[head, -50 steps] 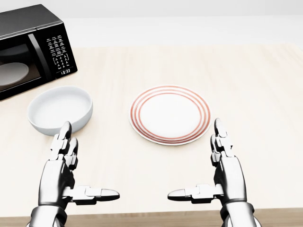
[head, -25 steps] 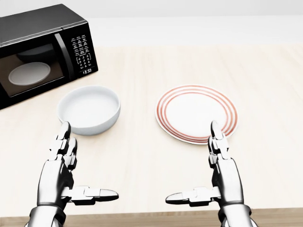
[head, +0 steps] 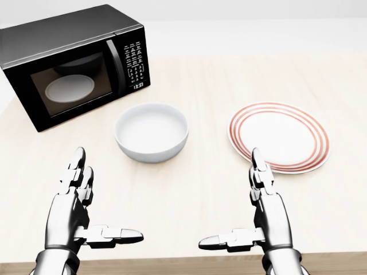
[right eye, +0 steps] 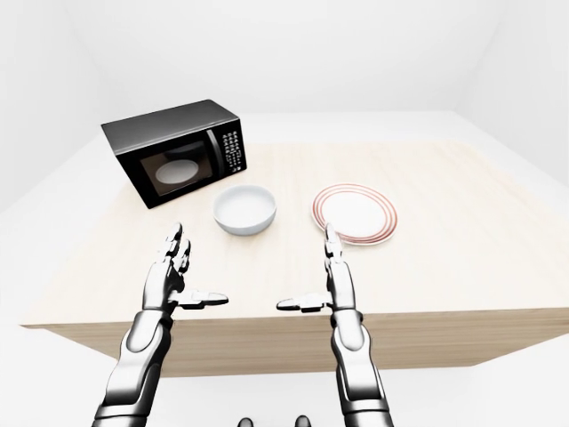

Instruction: Pick up the white bowl and put it on the plate.

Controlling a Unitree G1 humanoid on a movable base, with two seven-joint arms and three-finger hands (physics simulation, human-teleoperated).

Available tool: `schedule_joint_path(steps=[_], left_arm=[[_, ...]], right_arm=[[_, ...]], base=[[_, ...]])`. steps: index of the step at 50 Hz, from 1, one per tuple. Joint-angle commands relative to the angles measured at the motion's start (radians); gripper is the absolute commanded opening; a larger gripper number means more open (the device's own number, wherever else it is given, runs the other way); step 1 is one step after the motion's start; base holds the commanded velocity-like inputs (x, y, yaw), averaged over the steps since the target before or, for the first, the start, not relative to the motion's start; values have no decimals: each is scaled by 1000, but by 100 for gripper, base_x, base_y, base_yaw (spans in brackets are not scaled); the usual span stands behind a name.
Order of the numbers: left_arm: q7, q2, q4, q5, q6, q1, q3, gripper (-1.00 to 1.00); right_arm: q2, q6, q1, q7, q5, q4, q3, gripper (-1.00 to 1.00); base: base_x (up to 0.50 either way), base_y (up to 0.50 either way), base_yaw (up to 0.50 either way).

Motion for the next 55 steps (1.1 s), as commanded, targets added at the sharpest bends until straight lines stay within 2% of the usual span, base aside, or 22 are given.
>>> schedule_joint_path(steps=[1,31,55], left_arm=[[0,0,0,0,0,0,0,100],[0,0,0,0,0,0,0,100],[0,0,0,0,0,0,0,100]], right_arm=[[1,0,0,1,2,6,3,100],[3,0,-11,-2,-12,55,9,100],[6,0,-16,1,11,58,10,100]], base=[[0,34,0],[0,20,0],[0,0,0]])
